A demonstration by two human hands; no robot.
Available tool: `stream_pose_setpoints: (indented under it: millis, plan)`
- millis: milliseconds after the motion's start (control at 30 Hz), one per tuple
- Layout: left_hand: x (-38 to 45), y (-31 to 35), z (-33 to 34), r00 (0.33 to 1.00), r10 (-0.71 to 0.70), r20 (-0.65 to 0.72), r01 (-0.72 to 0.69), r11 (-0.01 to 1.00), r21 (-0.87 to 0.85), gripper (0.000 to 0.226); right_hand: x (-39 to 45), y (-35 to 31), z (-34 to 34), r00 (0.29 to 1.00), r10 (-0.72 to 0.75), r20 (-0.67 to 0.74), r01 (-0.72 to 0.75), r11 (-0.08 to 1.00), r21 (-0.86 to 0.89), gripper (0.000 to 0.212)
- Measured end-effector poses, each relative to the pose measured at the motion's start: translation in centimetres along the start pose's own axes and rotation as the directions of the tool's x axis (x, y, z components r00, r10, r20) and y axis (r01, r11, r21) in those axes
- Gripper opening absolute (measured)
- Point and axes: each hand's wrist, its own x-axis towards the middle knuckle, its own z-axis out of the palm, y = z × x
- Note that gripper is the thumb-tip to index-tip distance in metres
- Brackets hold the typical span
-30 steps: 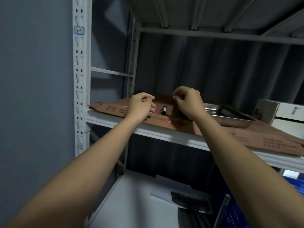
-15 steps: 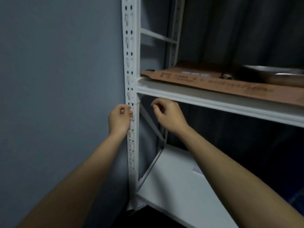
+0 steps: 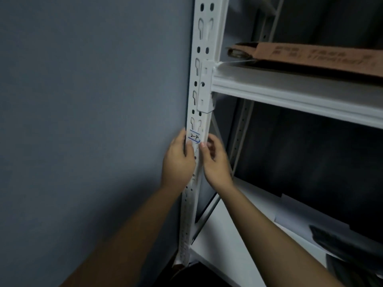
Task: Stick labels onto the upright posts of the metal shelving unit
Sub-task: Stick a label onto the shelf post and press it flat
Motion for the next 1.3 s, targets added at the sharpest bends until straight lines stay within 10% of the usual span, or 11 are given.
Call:
stream_pose_setpoints:
  millis: [1300]
  plan:
    - [1.8, -0.6, -1.1, 0.965, 0.248, 0.08, -0.26, 0.913, 0.314, 0.021, 0.7, 2.8, 2.3, 0.993, 0.014, -0.114, -0.028, 0.992, -0.121, 0.037]
